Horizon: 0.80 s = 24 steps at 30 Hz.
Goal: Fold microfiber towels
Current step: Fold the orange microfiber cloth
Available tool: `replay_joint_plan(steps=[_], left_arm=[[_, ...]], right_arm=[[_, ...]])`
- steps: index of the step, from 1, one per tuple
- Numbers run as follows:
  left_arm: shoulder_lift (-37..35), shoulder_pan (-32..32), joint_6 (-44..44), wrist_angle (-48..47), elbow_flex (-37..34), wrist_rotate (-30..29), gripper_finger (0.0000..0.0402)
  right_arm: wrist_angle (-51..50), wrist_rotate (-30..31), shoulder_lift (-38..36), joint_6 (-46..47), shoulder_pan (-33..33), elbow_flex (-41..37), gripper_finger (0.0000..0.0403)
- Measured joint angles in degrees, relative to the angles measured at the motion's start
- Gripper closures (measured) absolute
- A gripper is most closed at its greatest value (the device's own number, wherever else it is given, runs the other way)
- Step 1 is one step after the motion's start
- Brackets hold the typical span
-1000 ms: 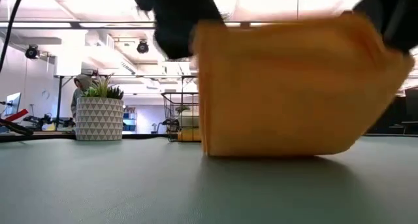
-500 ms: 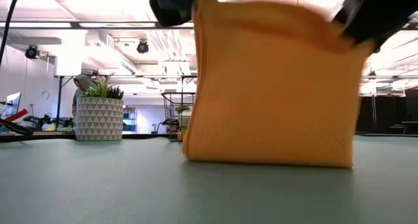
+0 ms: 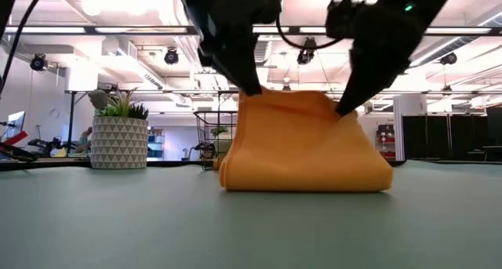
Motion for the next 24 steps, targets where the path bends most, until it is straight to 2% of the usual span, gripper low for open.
replay_joint_plan(steps=[5, 11, 16, 19, 24], left_arm=[[0.0, 3.6, 0.0, 0.2, -1.5, 2.9, 0.0402], [0.0, 5.6, 0.0, 0.9, -3.1, 3.2, 0.0402], [0.0, 6.3, 4.2, 3.2, -3.3, 2.9, 0.0397], [0.0, 6.8, 4.5, 4.5, -2.9, 2.9, 0.0374], [-0.1, 7.5, 4.6, 4.5, -2.6, 2.8, 0.0318]], right_arm=[[0.3, -2.2, 0.1, -2.4, -4.4, 0.0, 0.0394], [0.5, -2.4, 0.2, -2.4, -6.7, 0.0, 0.0394], [0.0, -2.0, 0.2, -2.2, -7.8, 0.0, 0.0393], [-0.3, -2.0, 0.2, -1.8, -8.1, 0.0, 0.0381], [-0.3, -1.9, 0.2, -1.8, -8.6, 0.0, 0.0335]])
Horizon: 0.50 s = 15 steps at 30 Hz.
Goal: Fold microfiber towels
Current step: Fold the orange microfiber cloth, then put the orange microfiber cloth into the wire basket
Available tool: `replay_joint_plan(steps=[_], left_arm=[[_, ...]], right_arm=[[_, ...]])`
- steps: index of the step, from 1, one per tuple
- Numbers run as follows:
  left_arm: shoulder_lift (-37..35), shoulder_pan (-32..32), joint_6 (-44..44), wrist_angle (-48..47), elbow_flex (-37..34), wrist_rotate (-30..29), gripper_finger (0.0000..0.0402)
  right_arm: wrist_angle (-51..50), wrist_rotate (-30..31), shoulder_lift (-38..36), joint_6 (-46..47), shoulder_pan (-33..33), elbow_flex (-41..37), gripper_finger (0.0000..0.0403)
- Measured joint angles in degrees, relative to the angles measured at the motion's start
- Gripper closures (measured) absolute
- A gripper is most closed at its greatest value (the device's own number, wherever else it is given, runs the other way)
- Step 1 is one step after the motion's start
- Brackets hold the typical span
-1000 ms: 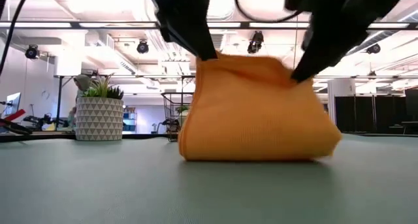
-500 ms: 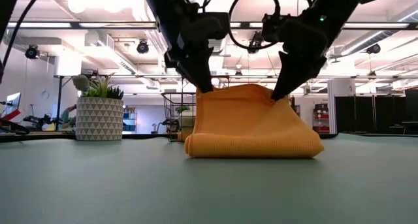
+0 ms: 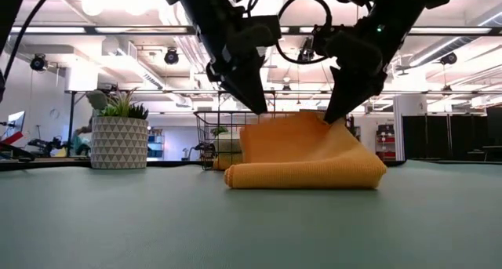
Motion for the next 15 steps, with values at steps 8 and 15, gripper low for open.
replay_joint_plan(steps=[8, 15], left_arm=[[-2.4, 0.8, 5.4, -10.4, 2.7, -0.1, 0.0246], [-7.0, -3.7, 5.5, -13.8, 3.1, 0.0, 0.0243]], right_arm=[[-6.3, 0.0, -5.2, -0.7, -1.7, 2.2, 0.0274], [-9.9, -6.2, -15.0, -0.7, 1.4, 2.0, 0.0263]])
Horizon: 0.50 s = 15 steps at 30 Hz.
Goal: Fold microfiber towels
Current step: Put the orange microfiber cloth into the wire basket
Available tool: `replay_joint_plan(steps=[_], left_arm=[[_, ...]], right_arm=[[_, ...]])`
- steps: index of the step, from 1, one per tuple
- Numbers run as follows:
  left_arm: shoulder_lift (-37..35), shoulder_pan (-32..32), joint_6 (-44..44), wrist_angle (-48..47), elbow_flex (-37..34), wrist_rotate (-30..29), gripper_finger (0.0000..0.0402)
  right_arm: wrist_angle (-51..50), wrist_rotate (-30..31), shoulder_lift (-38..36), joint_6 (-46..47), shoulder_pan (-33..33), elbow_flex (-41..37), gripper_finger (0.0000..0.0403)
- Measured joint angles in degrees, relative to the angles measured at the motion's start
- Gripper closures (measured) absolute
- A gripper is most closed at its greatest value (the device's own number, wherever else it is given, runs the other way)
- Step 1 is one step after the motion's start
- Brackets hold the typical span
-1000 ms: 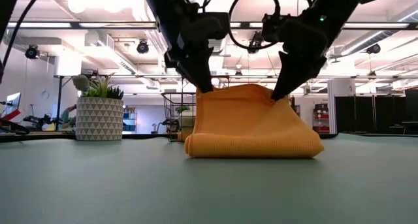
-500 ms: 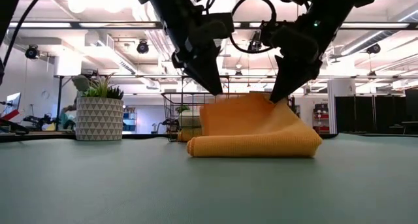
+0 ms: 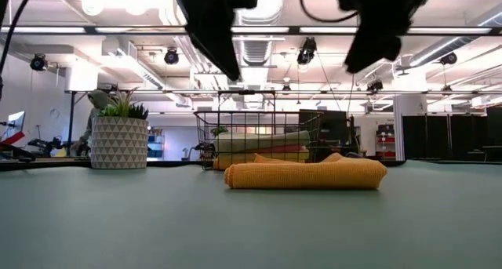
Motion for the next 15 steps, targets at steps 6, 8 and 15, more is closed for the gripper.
replay_joint_plan(steps=[6, 8, 15], left_arm=[[0.7, -7.9, 0.0, 3.8, -1.7, -0.1, 0.0243], [1.1, -10.4, 0.0, 6.5, -3.5, -0.2, 0.0243], [3.5, -14.7, 0.0, 18.5, -8.6, -0.7, 0.0243]], right_arm=[[1.3, -1.1, -3.9, 3.1, 8.2, -4.2, 0.0272], [3.8, -1.3, -3.7, 4.4, 10.8, -5.9, 0.0275], [14.1, -1.4, 0.6, 3.0, 16.9, -9.5, 0.0259]])
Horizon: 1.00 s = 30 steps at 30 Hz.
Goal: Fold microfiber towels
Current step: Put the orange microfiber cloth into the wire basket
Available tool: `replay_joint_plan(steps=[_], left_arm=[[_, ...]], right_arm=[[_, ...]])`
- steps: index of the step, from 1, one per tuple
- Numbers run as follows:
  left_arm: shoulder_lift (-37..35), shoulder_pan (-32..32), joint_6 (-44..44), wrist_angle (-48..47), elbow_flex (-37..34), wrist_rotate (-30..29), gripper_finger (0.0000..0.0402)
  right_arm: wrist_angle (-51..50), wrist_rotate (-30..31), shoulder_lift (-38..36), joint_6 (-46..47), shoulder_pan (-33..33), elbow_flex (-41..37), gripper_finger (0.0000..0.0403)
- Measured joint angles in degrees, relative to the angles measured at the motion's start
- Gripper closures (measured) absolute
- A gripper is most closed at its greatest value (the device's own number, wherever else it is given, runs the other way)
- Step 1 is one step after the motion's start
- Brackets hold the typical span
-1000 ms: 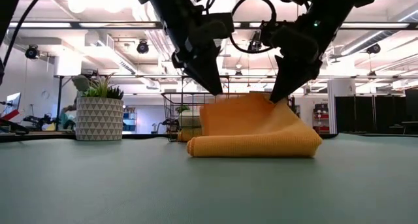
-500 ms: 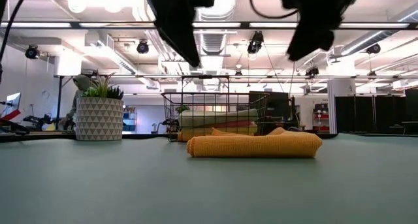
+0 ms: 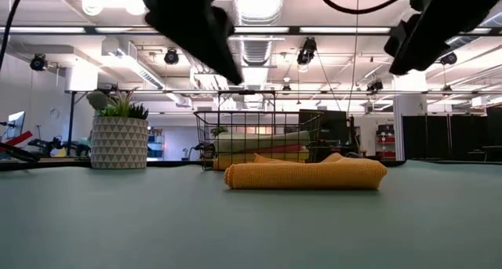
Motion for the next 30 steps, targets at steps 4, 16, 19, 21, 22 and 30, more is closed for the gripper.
replay_joint_plan(steps=[4, 16, 19, 21, 22, 30], left_arm=[[2.5, -0.4, 0.1, 3.0, -0.3, 0.8, 0.0243], [9.6, 0.3, 1.6, 5.8, 0.1, -0.8, 0.0243], [10.6, 0.7, 1.6, 5.8, 0.1, -2.8, 0.0243], [11.4, 1.3, 1.5, 7.1, 0.1, -3.1, 0.0243], [11.7, 1.5, 1.6, 7.5, 0.3, -3.2, 0.0243], [14.4, 4.2, 2.0, 7.0, 0.1, -1.5, 0.0243]], right_arm=[[3.0, 0.0, 4.2, -2.2, 0.6, -0.1, 0.0234], [8.7, 0.4, 20.2, -19.9, 0.7, 6.1, 0.0192], [8.0, 1.3, 23.9, -21.1, 0.4, 7.8, 0.0193], [7.7, 1.6, 25.7, -21.1, 0.3, 8.4, 0.0193], [7.4, 1.7, 26.5, -21.0, 0.2, 8.8, 0.0193], [3.6, 5.9, 30.5, -17.1, -0.6, 10.4, 0.0193]])
